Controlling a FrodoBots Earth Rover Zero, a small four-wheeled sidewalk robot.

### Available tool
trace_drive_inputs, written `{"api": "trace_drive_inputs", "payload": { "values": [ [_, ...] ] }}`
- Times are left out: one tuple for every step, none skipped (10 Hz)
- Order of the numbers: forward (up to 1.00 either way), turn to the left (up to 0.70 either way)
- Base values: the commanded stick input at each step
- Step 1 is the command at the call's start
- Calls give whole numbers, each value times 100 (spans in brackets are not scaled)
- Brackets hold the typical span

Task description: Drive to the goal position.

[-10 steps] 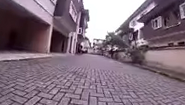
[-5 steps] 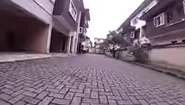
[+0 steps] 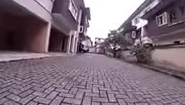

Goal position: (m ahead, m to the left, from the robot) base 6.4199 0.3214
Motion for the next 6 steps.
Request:
{"api": "trace_drive_inputs", "payload": {
  "values": [
    [70,0],
    [70,0],
    [70,-9],
    [70,-20],
    [70,-32],
    [70,-35]
  ]
}}
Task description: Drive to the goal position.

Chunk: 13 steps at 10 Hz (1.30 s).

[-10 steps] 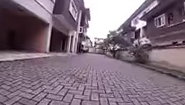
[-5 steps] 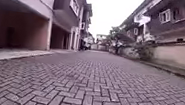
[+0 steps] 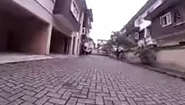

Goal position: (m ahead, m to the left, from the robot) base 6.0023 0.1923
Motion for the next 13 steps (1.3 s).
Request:
{"api": "trace_drive_inputs", "payload": {
  "values": [
    [70,-35],
    [70,-35],
    [70,0],
    [70,0],
    [70,0],
    [70,0],
    [70,0],
    [70,0],
    [70,0],
    [70,-21],
    [70,-27],
    [70,-6],
    [70,0]
  ]
}}
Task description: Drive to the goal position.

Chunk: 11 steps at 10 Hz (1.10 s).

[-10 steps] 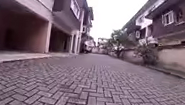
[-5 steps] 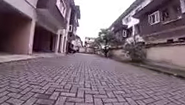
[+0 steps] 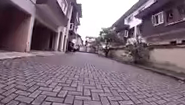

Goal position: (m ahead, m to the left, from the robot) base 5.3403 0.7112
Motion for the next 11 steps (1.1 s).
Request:
{"api": "trace_drive_inputs", "payload": {
  "values": [
    [70,0],
    [70,0],
    [70,0],
    [70,0],
    [70,0],
    [70,0],
    [70,0],
    [70,0],
    [70,0],
    [70,0],
    [70,-6]
  ]
}}
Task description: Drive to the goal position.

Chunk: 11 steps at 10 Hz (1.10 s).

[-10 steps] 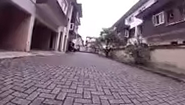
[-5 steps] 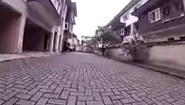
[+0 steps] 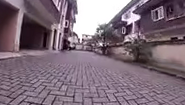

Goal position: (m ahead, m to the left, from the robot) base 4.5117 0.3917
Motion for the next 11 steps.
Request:
{"api": "trace_drive_inputs", "payload": {
  "values": [
    [70,-7],
    [70,-1],
    [70,0],
    [70,0],
    [70,0],
    [70,0],
    [70,0],
    [70,0],
    [70,0],
    [70,0],
    [70,0]
  ]
}}
